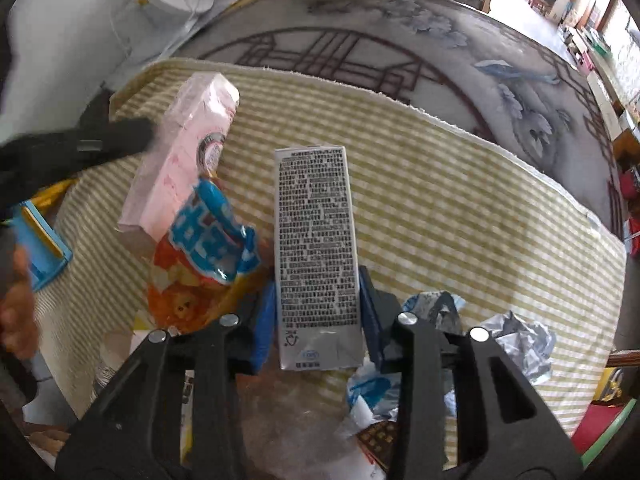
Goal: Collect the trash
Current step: 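Grasp the white printed carton with the right gripper while the left gripper grasps the pink Pocky box, then carry both boxes over the red bucket and open both grippers to drop them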
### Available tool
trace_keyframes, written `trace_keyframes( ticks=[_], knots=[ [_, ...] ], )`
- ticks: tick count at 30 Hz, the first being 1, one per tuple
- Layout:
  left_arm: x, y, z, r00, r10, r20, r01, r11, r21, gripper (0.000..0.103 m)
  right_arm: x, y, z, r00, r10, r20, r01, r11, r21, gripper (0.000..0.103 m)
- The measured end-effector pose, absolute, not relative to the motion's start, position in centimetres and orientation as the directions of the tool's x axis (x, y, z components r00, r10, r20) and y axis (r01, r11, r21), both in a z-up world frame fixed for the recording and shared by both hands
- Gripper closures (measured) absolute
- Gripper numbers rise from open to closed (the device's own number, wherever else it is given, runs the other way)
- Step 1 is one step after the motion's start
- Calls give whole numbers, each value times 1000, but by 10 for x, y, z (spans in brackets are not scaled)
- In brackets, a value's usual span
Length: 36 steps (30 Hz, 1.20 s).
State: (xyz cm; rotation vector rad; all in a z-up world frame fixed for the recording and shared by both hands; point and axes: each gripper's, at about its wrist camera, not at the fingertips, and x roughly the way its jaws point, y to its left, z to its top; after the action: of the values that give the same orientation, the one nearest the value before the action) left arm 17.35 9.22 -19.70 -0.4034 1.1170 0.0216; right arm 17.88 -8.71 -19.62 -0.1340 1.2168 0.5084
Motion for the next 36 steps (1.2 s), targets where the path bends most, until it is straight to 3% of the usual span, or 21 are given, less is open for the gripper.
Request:
trace_keyframes(
  ticks=[5, 8, 9, 15, 22, 29, 36],
  knots=[
    [185, 102, -221, 425, -266, -865, -274, 873, -403, 35, 175, -110, -168, 326, 368, -871, -391, 891, 230, 67],
    [182, 97, -204, 479, -265, -837, -214, 889, -404, 77, 166, -120, -144, 387, 393, -834, -364, 896, 253, 67],
    [180, 94, -195, 495, -272, -825, -184, 895, -405, 82, 166, -123, -139, 404, 397, -824, -358, 898, 257, 67],
    [163, 94, -186, 505, -311, -805, -179, 875, -450, 84, 135, -135, -97, 508, 406, -759, -339, 905, 257, 67],
    [119, 74, -133, 595, -330, -733, -67, 888, -454, 84, 92, -168, -70, 608, 345, -715, -273, 937, 219, 67],
    [75, 16, -73, 658, -372, -655, 102, 905, -412, 84, 54, -215, -65, 658, 290, -695, -177, 956, 232, 67],
    [41, -49, -40, 666, -396, -632, 203, 912, -358, 84, 31, -273, -62, 699, 289, -654, -140, 952, 271, 67]
  ],
)
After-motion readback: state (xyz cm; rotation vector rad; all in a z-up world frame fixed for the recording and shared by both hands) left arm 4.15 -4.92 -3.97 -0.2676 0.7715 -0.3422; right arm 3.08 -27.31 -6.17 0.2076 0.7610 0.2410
